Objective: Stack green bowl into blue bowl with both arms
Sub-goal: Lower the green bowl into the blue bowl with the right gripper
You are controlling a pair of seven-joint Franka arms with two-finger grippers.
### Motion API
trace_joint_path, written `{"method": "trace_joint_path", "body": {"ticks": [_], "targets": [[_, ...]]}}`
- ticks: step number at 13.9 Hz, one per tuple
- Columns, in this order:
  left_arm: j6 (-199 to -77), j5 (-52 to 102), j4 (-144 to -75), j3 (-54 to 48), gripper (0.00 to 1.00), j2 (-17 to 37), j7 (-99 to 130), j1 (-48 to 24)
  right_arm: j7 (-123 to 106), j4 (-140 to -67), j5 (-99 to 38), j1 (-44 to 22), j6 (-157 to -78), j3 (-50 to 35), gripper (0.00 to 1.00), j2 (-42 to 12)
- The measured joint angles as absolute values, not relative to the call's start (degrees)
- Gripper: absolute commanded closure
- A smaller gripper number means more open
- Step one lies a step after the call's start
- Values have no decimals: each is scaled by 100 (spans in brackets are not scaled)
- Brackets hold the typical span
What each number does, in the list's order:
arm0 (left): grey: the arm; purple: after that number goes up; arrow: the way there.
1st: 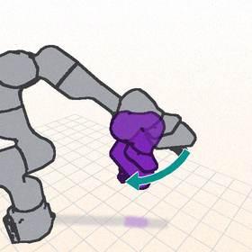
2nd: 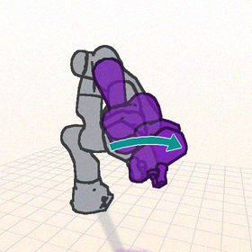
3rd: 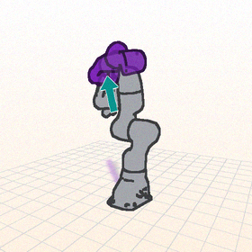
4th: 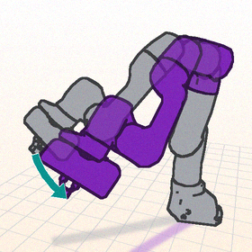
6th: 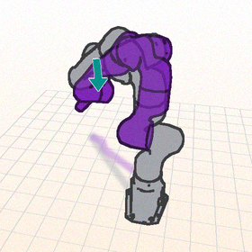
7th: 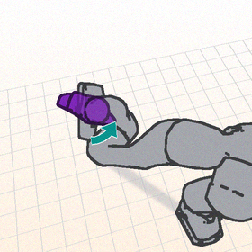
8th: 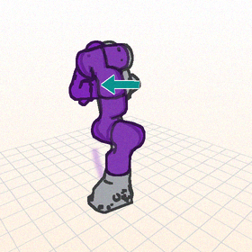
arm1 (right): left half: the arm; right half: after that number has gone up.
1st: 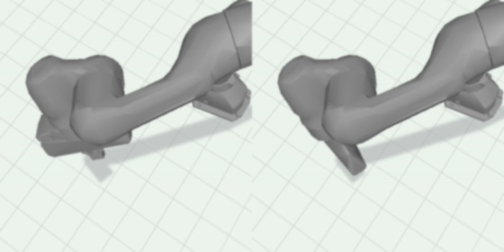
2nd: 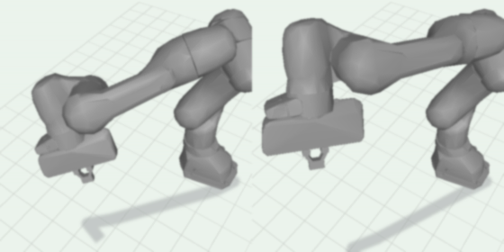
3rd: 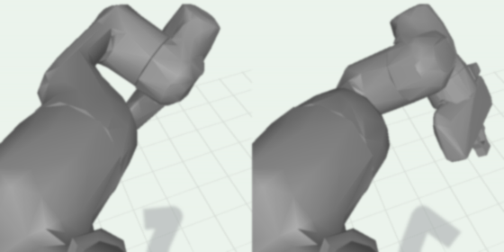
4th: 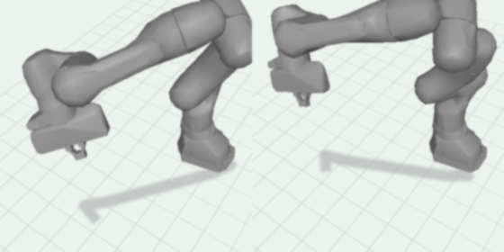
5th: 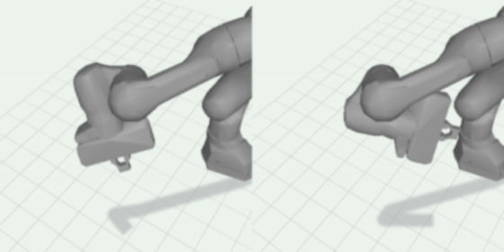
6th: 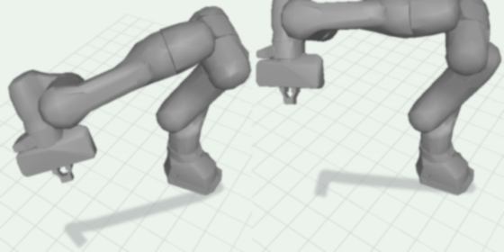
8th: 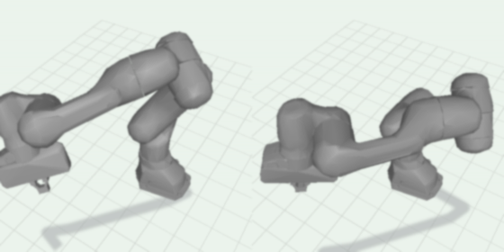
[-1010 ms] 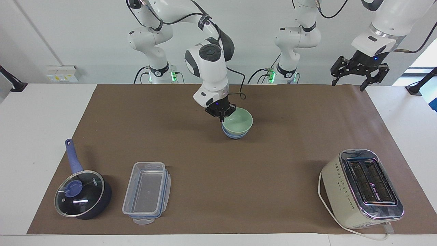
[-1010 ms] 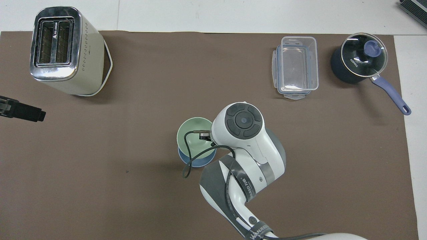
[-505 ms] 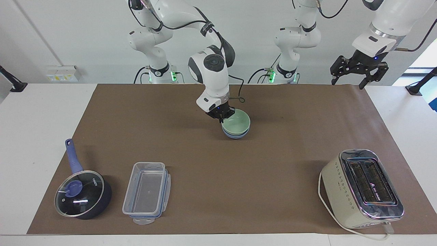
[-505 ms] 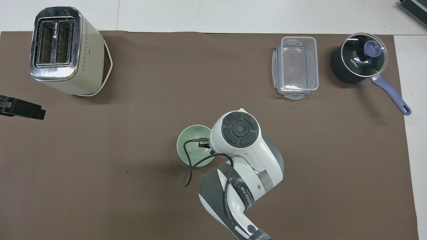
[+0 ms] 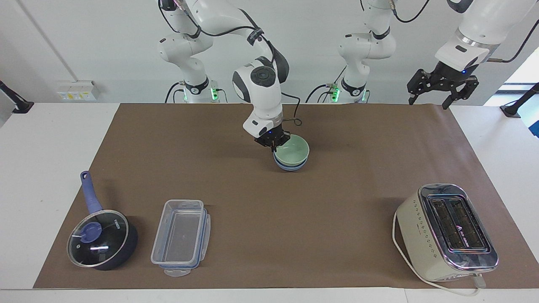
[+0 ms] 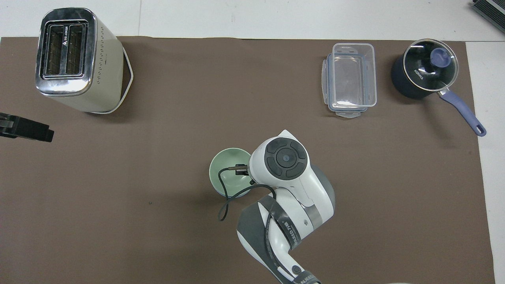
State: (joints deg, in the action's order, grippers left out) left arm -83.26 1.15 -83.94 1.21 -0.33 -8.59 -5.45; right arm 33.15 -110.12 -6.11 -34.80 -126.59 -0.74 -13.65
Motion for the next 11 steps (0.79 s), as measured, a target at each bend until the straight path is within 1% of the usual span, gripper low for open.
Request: {"method": "trace_joint_path", "body": {"ticks": [11], "targets": [[-8325, 115, -8394, 121, 0, -33, -856, -545, 3127, -11140, -612, -3485, -12706, -75, 100, -1365]]}}
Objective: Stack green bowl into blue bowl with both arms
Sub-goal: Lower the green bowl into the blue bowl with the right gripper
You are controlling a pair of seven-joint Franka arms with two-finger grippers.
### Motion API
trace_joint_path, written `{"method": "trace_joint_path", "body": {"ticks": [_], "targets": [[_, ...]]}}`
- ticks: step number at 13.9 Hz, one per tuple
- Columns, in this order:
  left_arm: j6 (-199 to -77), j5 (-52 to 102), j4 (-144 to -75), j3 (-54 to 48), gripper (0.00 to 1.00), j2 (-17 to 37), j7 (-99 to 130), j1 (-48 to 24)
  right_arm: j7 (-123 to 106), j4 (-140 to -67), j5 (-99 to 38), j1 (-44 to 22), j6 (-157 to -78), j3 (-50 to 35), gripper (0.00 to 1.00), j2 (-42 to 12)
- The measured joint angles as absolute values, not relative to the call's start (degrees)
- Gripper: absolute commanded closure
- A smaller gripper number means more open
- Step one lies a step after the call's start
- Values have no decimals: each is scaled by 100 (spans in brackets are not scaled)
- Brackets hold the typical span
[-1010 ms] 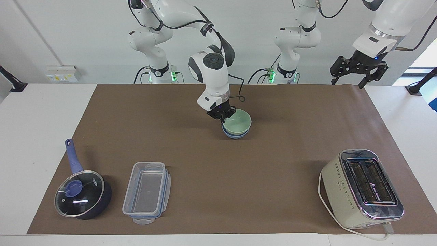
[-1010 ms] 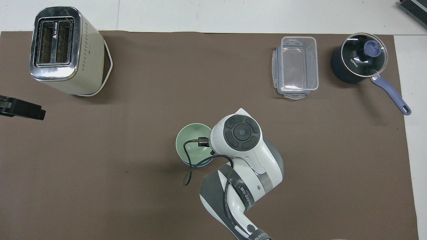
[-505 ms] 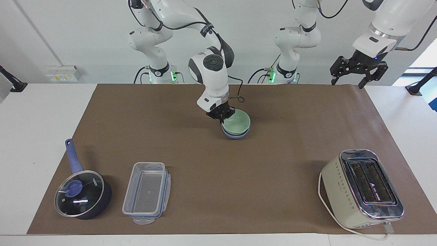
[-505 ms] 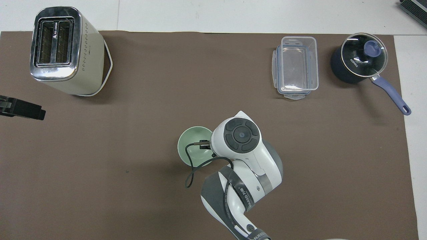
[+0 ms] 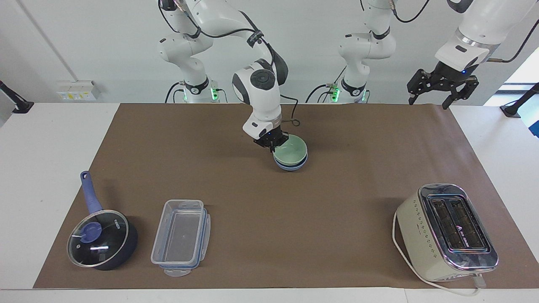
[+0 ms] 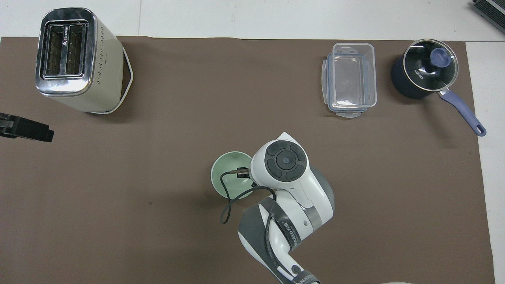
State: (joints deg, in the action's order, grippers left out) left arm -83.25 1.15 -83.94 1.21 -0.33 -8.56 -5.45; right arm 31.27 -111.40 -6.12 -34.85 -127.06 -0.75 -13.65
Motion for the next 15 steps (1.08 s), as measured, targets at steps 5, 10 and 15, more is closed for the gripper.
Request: {"method": "trace_joint_path", "body": {"ticks": [5, 10, 15], "targets": [[-8325, 115, -8394, 121, 0, -33, -855, -545, 3127, -11146, -613, -3487, -12983, -75, 100, -1372], [-8325, 115, -8394, 121, 0, -33, -854, -545, 3127, -11167, -613, -3489, -13075, -87, 100, -1390], [-8324, 115, -8394, 121, 0, -33, -854, -545, 3083, -11208, -613, -3490, -13075, -91, 100, -1395]]}}
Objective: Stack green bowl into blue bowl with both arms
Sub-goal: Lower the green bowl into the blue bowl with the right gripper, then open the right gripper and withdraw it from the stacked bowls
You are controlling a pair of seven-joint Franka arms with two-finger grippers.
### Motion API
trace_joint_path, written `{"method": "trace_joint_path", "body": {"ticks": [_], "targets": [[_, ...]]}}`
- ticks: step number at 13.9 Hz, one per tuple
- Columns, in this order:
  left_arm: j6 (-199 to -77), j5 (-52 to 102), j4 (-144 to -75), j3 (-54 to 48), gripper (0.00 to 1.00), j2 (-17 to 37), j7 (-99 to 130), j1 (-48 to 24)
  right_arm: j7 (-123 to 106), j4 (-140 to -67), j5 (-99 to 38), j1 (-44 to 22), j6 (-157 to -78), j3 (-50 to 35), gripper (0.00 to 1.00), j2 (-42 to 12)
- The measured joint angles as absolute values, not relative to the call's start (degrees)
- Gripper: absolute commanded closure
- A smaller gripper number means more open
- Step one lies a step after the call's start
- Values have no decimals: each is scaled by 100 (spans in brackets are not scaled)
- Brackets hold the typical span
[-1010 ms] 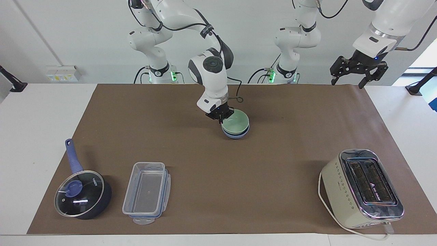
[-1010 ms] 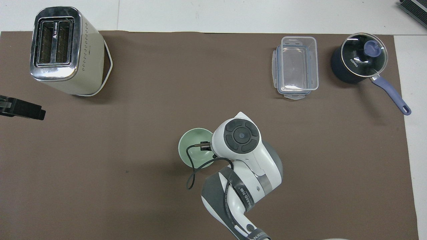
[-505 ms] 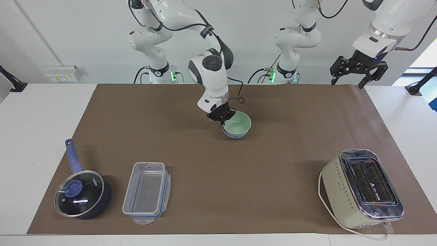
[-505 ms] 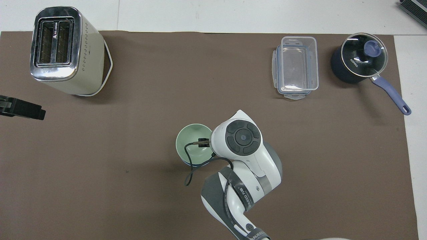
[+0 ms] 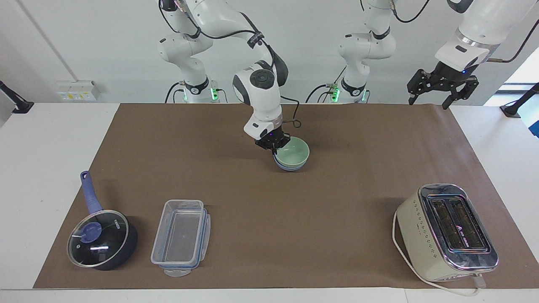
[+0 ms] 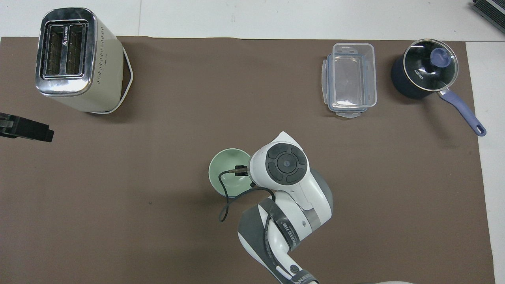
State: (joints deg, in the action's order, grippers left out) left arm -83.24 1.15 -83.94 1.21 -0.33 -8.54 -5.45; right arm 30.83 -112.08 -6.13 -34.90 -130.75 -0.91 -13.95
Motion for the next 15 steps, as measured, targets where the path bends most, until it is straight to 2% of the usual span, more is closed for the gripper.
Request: {"method": "trace_joint_path", "body": {"ticks": [12, 13, 14, 15], "targets": [[-8324, 115, -8394, 121, 0, -33, -851, -545, 3073, -11272, -613, -3493, -13050, -97, 100, -1395], [-8324, 115, -8394, 121, 0, -33, -851, -545, 3072, -11272, -613, -3493, -13050, -97, 77, -1395], [-8324, 115, -8394, 121, 0, -33, -851, -545, 3072, -11272, -613, -3493, -13050, -97, 35, -1395], [-8324, 115, -8394, 121, 0, -33, -851, -545, 3072, -11272, -613, -3493, -13050, -97, 0, -1395]]}}
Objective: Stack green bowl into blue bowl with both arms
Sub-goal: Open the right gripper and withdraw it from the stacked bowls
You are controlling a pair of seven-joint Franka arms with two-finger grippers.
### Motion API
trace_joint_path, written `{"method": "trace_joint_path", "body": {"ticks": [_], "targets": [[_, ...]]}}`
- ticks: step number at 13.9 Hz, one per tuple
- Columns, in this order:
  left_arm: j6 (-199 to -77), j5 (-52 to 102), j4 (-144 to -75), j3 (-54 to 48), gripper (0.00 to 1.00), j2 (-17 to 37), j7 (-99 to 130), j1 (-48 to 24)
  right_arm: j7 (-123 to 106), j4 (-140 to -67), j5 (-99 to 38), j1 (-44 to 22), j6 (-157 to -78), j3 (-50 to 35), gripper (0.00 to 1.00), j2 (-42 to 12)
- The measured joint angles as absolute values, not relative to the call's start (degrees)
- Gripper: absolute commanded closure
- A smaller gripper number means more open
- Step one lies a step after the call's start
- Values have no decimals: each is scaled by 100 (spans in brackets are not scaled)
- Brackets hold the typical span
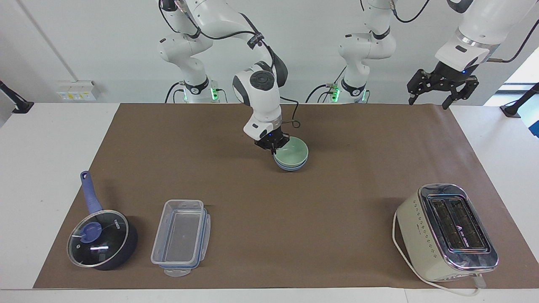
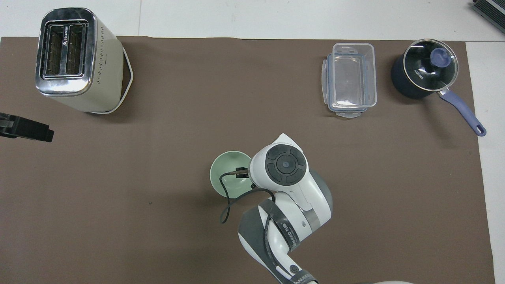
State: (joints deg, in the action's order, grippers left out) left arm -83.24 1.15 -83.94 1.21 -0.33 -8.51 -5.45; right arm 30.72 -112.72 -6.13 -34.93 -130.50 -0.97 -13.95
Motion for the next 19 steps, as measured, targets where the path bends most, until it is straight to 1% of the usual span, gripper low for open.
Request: {"method": "trace_joint_path", "body": {"ticks": [5, 8, 12, 19], "targets": [[-8324, 115, -8394, 121, 0, -33, -850, -545, 3072, -11158, -614, -3490, -13052, -96, 0, -1379], [-8324, 115, -8394, 121, 0, -33, -850, -545, 3072, -11009, -608, -3419, -12962, -27, 0, -1166], [-8324, 115, -8394, 121, 0, -33, -849, -545, 3036, -10897, -201, -2753, -12430, 16, 0, -650], [-8324, 115, -8394, 121, 0, -33, -849, -545, 2935, -10377, 23, -1855, -11324, 31, 0, -78]]}}
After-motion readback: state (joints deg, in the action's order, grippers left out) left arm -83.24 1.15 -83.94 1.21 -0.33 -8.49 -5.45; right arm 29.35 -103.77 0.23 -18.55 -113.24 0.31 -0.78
